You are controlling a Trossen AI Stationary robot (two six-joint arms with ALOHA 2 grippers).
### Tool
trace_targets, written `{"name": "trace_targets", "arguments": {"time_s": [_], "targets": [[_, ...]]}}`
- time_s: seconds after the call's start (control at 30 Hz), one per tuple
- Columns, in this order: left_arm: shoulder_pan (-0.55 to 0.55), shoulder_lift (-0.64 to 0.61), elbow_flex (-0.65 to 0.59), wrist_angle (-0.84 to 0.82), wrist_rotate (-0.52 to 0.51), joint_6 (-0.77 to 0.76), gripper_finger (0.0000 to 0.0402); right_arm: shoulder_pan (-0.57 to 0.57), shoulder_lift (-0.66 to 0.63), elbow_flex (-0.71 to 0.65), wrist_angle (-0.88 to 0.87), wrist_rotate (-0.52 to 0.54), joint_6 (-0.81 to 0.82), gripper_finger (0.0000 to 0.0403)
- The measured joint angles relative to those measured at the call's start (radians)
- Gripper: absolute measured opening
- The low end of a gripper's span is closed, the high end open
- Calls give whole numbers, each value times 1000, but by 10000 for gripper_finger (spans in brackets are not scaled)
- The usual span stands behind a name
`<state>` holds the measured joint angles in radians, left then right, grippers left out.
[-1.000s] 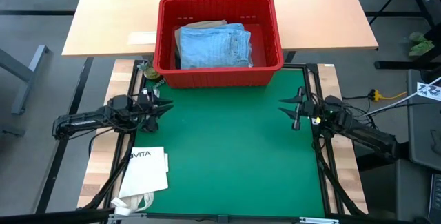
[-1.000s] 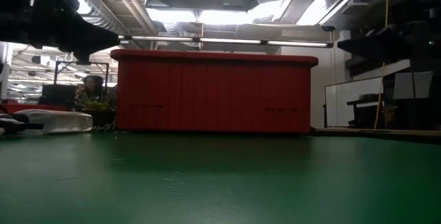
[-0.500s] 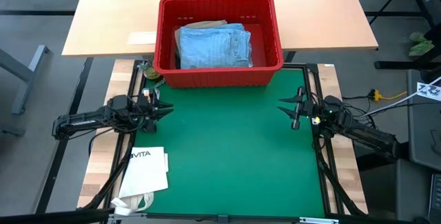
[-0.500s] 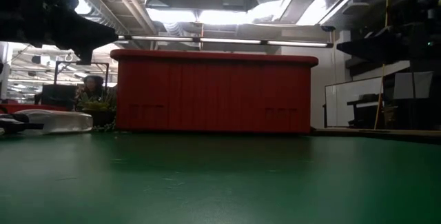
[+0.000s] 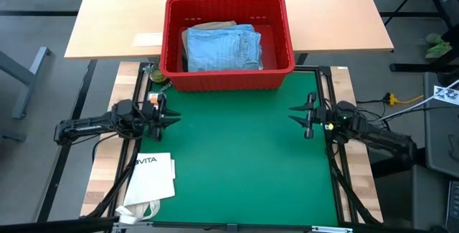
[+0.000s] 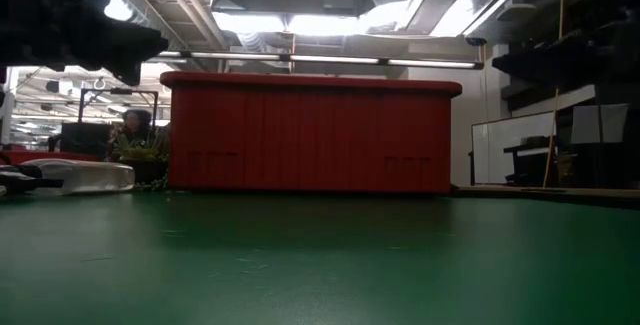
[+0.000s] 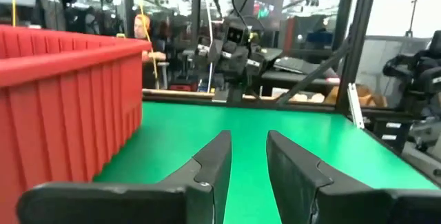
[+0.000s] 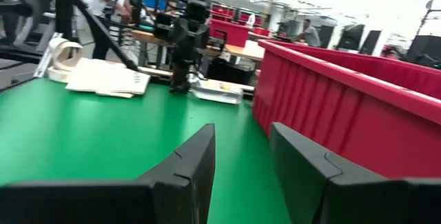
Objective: Fold Laundry from Bin
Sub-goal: Return to Home Position
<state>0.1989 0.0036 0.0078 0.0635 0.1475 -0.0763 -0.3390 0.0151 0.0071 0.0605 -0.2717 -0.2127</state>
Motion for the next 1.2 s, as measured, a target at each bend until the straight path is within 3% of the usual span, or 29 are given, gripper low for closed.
{"name": "trace_targets", "arguments": {"time_s": [0.47,0.67,0.87,1.2], "targets": [[-3,10,0,-3,-14,52,89,392,16,0,-31,339,-7,140],[-3,10,0,-3,-15,60,89,512,73,0,-21,411,-49,140],[-3,10,0,-5,-15,61,89,569,153,0,-9,488,-169,140],[-3,10,0,-24,-17,44,89,568,194,0,-7,485,-227,140]]}}
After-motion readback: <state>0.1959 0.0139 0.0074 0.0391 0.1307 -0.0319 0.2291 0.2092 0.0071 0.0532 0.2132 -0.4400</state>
